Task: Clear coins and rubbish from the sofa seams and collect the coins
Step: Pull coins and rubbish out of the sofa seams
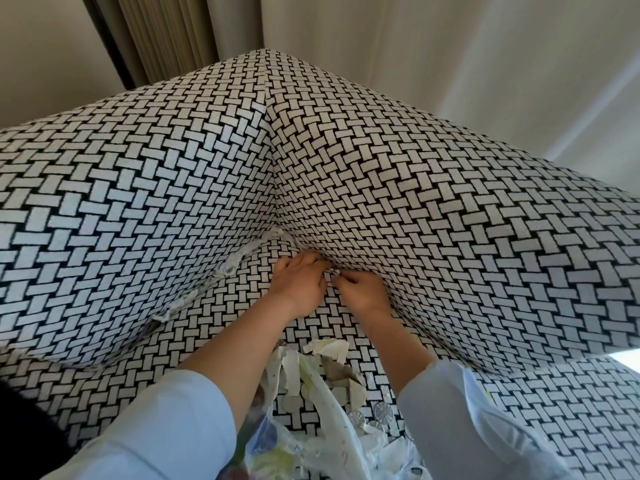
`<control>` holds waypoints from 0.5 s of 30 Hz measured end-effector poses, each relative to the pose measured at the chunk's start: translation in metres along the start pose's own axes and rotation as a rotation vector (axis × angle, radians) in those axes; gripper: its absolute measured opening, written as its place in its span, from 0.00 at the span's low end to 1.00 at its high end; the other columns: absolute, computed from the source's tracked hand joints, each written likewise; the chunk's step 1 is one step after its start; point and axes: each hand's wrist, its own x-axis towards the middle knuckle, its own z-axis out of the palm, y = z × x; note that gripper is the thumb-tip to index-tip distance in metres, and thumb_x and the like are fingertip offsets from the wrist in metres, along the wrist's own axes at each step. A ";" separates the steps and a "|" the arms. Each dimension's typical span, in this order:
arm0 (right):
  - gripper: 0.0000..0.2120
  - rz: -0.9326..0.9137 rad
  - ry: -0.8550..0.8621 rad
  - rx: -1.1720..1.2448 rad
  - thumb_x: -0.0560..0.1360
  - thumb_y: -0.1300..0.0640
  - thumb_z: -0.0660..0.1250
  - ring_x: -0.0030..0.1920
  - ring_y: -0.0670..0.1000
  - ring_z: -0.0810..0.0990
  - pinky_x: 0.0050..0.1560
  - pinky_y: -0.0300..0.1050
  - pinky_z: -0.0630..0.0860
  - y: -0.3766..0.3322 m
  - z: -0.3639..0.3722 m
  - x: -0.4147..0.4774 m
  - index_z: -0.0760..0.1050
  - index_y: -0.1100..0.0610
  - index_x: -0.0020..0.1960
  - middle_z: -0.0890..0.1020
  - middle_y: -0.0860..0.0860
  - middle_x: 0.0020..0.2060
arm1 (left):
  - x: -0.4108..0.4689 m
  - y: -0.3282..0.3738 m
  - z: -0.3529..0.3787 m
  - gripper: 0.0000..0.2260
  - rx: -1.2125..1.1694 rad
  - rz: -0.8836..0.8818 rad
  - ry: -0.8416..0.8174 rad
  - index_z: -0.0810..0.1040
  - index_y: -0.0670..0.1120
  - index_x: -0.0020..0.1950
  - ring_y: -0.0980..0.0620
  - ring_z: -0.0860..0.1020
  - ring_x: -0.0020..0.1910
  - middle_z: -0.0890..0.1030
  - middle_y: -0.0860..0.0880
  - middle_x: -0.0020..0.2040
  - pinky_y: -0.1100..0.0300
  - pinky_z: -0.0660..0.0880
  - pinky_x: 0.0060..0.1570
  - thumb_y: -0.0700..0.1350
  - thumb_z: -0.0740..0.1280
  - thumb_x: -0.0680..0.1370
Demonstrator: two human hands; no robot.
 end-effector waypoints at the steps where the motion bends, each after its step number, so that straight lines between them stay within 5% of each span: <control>1: 0.06 -0.026 0.073 0.049 0.74 0.51 0.68 0.45 0.49 0.82 0.51 0.47 0.79 0.003 0.002 -0.003 0.84 0.49 0.45 0.84 0.44 0.38 | 0.000 0.000 0.000 0.20 -0.001 -0.010 -0.015 0.65 0.55 0.74 0.55 0.57 0.75 0.63 0.54 0.75 0.55 0.53 0.66 0.47 0.53 0.81; 5: 0.10 -0.153 0.153 0.238 0.72 0.57 0.73 0.41 0.41 0.82 0.49 0.40 0.78 0.006 -0.003 -0.018 0.82 0.43 0.37 0.84 0.39 0.36 | 0.003 -0.001 -0.002 0.22 -0.032 -0.038 -0.095 0.61 0.54 0.76 0.55 0.51 0.77 0.58 0.53 0.78 0.53 0.49 0.70 0.47 0.52 0.82; 8: 0.05 -0.203 0.087 0.326 0.73 0.60 0.73 0.43 0.50 0.83 0.50 0.45 0.80 0.006 -0.017 -0.032 0.83 0.51 0.40 0.86 0.49 0.38 | 0.004 -0.001 -0.003 0.22 -0.042 -0.041 -0.104 0.61 0.54 0.76 0.55 0.50 0.77 0.57 0.53 0.78 0.53 0.48 0.70 0.47 0.52 0.82; 11: 0.02 -0.236 -0.042 0.351 0.73 0.63 0.72 0.39 0.56 0.82 0.49 0.51 0.80 0.005 -0.027 -0.050 0.83 0.60 0.42 0.85 0.57 0.37 | 0.003 -0.001 -0.004 0.22 -0.066 -0.040 -0.101 0.62 0.54 0.76 0.54 0.51 0.77 0.59 0.52 0.77 0.52 0.48 0.70 0.46 0.53 0.82; 15: 0.04 -0.322 -0.367 0.350 0.75 0.60 0.72 0.32 0.50 0.79 0.36 0.42 0.76 -0.003 -0.029 -0.073 0.84 0.58 0.43 0.83 0.56 0.34 | 0.001 0.001 -0.007 0.22 -0.049 -0.030 -0.093 0.62 0.54 0.76 0.53 0.52 0.77 0.59 0.51 0.77 0.51 0.50 0.71 0.46 0.54 0.81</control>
